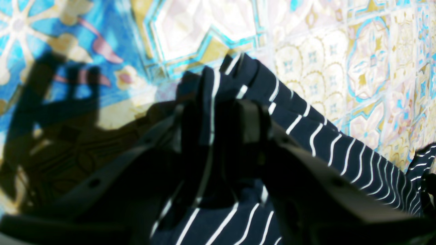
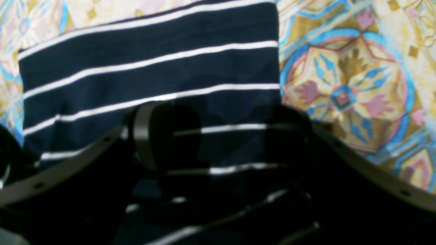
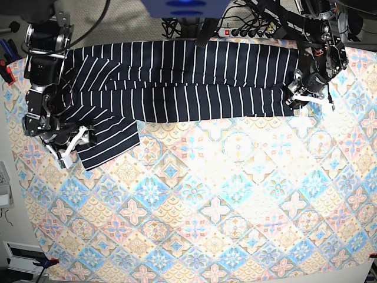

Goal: Fold the T-shirt properly

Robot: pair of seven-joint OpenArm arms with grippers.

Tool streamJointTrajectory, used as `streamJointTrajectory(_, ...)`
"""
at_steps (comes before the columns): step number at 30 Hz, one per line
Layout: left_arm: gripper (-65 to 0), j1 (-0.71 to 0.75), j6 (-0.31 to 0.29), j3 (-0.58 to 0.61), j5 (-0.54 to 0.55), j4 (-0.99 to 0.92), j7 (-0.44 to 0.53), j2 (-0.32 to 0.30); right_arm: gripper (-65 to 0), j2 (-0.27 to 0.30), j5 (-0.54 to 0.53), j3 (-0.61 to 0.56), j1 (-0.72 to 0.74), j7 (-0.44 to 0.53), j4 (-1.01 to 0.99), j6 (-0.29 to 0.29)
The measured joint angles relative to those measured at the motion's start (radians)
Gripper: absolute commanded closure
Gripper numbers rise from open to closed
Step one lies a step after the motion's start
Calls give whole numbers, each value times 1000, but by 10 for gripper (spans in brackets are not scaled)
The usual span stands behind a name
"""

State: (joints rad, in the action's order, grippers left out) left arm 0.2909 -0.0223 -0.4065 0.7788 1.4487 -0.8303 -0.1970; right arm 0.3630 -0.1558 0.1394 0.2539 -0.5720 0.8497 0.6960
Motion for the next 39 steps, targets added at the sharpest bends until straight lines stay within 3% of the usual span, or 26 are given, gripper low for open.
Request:
streamJointTrajectory(8,-208,0,0,0,0,0,1,0,-440,24,-20,4,38,140,-151,8)
streamJointTrajectory(22,-208,3,0,0,0,0,1,0,-440,32,-4,4,52,160,-163,7)
streamJointTrajectory(29,-208,3,0,0,1,0,1,0,-440,37,2,86,51,145,-171,-4)
streamJointTrajectory(39,-208,3,0,0,1,0,0,0,-426,45,-14,-93,39,164,-154,-16)
